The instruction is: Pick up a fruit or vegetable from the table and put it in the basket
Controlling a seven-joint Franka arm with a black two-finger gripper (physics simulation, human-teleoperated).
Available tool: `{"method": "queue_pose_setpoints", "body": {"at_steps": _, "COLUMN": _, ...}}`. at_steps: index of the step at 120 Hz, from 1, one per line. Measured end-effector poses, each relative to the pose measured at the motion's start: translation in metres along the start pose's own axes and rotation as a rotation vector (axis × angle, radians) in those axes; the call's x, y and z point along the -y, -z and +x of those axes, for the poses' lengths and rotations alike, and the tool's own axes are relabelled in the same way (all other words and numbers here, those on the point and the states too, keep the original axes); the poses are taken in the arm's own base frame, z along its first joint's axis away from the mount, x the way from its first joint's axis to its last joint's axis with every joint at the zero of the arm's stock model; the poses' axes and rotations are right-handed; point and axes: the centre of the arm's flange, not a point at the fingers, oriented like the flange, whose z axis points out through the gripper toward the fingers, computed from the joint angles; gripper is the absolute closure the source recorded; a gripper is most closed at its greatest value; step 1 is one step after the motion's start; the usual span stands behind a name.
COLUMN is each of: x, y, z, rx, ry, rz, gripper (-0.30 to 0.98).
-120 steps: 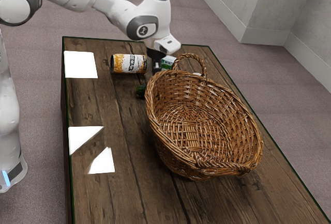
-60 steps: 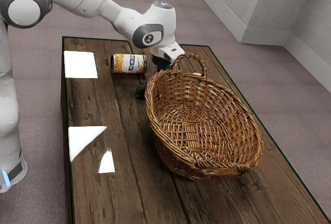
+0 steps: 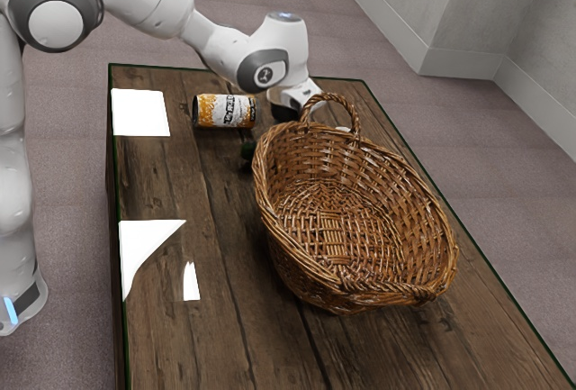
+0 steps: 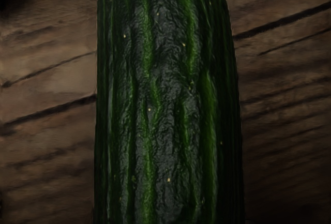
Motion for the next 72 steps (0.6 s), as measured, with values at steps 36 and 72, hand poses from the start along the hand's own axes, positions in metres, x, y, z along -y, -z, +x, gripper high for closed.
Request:
{"method": "queue_pose_setpoints", "body": {"at_steps": 36, "x": -0.033, "y": 0.04, "z": -0.048, "rx": -0.084, "ry": 0.073, "rz": -0.033, "gripper": 0.52}}
{"method": "queue_pose_setpoints", "body": {"at_steps": 72, "x": -0.052, "y": 0.121, "z": -0.108, "rx": -0.211, "ry": 0.158, "rz": 0.068, "gripper": 0.52}}
